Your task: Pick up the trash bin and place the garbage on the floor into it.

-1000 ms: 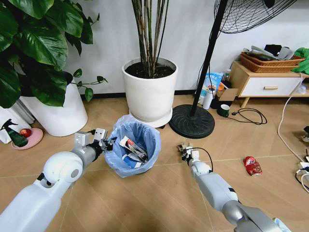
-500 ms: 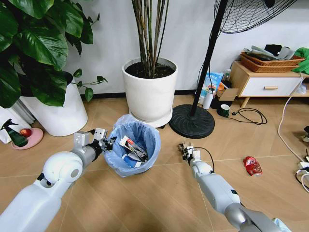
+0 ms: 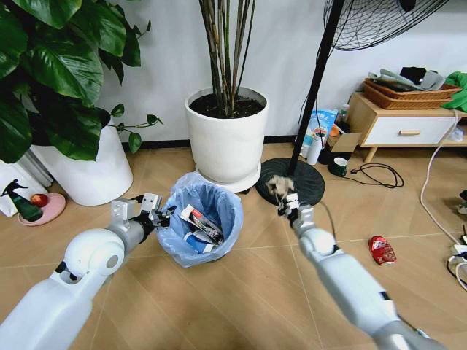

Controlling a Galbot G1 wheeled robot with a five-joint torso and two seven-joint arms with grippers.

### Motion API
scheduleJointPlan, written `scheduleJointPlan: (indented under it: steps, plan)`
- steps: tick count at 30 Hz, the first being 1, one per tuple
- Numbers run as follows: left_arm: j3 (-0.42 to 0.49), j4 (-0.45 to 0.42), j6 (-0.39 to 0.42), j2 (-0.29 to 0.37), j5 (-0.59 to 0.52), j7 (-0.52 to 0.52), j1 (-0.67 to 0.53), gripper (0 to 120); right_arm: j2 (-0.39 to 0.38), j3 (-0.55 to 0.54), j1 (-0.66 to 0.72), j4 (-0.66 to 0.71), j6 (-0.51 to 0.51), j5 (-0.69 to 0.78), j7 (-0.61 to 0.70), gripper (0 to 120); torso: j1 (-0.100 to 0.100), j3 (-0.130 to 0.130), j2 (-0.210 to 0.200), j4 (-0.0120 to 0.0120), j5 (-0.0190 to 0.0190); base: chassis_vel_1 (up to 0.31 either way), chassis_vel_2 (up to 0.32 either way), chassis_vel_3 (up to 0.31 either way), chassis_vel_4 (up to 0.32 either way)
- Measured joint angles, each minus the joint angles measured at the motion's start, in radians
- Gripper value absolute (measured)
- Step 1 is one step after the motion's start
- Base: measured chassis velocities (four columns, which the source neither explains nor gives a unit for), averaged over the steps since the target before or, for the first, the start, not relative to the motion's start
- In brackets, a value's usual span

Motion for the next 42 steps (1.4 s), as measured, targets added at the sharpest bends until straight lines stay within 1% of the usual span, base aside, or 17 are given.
scheduleJointPlan:
  steps: [1,3,5,6,7,9,10,15,18,20,24,32,35,37,39,40,42]
  plan:
    - [0.000,0.000,0.000,0.001,0.000,-0.001,0.000,0,-0.044,-0.004,0.000,0.069,-0.021,0.050,-0.007,0,0.000,0.000,0.000,-0.0002,0.0006,0.000,0.000,0.000,0.000]
    - [0.000,0.000,0.000,0.001,0.000,-0.001,0.000,0,-0.058,-0.005,0.001,0.096,-0.031,0.070,-0.009,0,0.000,0.000,0.000,-0.0003,0.0005,0.000,0.000,0.000,0.000]
    - [0.001,0.000,0.000,-0.001,0.000,-0.001,-0.002,0,-0.126,-0.012,0.023,0.242,-0.084,0.208,-0.016,0,0.000,0.000,0.000,-0.0002,0.0003,0.000,0.000,0.000,0.000]
    - [0.001,0.000,0.000,-0.001,0.000,-0.001,-0.002,0,-0.126,-0.012,0.023,0.242,-0.084,0.208,-0.016,0,0.000,0.000,0.000,-0.0002,0.0003,0.000,0.000,0.000,0.000]
    - [0.003,0.000,0.000,-0.002,0.000,-0.001,-0.002,0,-0.148,-0.016,0.033,0.294,-0.098,0.250,-0.023,0,0.000,0.000,0.000,0.0001,0.0008,0.000,0.000,0.000,0.000]
    - [0.005,0.002,0.000,-0.002,0.000,-0.001,-0.002,0,-0.187,-0.028,0.058,0.394,-0.127,0.315,-0.044,0,0.000,0.000,0.000,0.0002,-0.0005,0.000,0.000,0.000,0.000]
    - [0.006,0.003,0.000,-0.002,0.000,-0.001,-0.003,0,-0.201,-0.037,0.069,0.433,-0.146,0.348,-0.051,0,0.000,0.000,0.000,0.0002,0.0003,0.000,0.000,0.000,0.000]
    - [0.010,0.007,0.000,-0.002,0.000,-0.001,-0.004,0,-0.231,-0.089,0.115,0.543,-0.193,0.451,-0.059,0,0.000,0.000,0.000,0.0002,-0.0002,0.000,0.000,0.000,0.000]
    - [0.014,0.009,0.000,0.003,-0.002,-0.001,-0.005,0,-0.250,-0.182,0.153,0.621,-0.213,0.503,-0.066,0,0.000,0.000,0.000,0.0002,0.0000,0.000,0.000,0.000,0.000]
    - [0.014,0.010,0.000,0.004,-0.003,0.000,-0.005,0,-0.251,-0.196,0.156,0.627,-0.213,0.504,-0.068,0,0.000,0.000,0.000,0.0002,0.0000,0.000,0.000,0.000,0.000]
    - [0.015,0.014,0.000,0.011,-0.005,0.001,-0.007,0,-0.247,-0.298,0.186,0.656,-0.217,0.501,-0.076,0,0.000,0.000,0.000,0.0002,0.0002,0.000,0.000,0.000,0.000]
    - [0.017,0.020,0.000,0.013,-0.007,0.003,-0.012,0,-0.253,-0.342,0.193,0.674,-0.234,0.475,-0.089,0,0.000,0.000,0.000,0.0002,0.0003,0.000,0.000,0.000,0.000]
    - [0.020,0.021,0.000,0.007,-0.006,0.004,-0.012,0,-0.278,-0.333,0.177,0.684,-0.236,0.421,-0.150,11,0.000,0.000,0.000,0.0000,0.0002,0.000,0.000,0.000,0.000]
    - [0.020,0.021,0.000,0.007,-0.006,0.004,-0.012,0,-0.282,-0.333,0.172,0.687,-0.236,0.414,-0.154,15,0.000,0.000,0.000,-0.0001,0.0003,0.000,0.000,0.000,0.000]
    - [0.021,0.022,0.000,0.005,-0.005,0.004,-0.015,0,-0.285,-0.333,0.169,0.687,-0.237,0.411,-0.154,25,0.000,0.000,0.000,-0.0001,0.0003,0.000,0.000,0.000,0.000]
    - [0.021,0.022,0.000,0.005,-0.005,0.004,-0.015,0,-0.285,-0.333,0.169,0.687,-0.237,0.411,-0.154,25,0.000,0.000,0.000,-0.0001,0.0003,0.000,0.000,0.000,0.000]
    - [0.021,0.022,0.000,0.005,-0.005,0.004,-0.017,0,-0.283,-0.335,0.170,0.680,-0.237,0.410,-0.154,36,0.000,0.000,0.000,0.0001,0.0003,0.000,0.000,0.000,0.000]
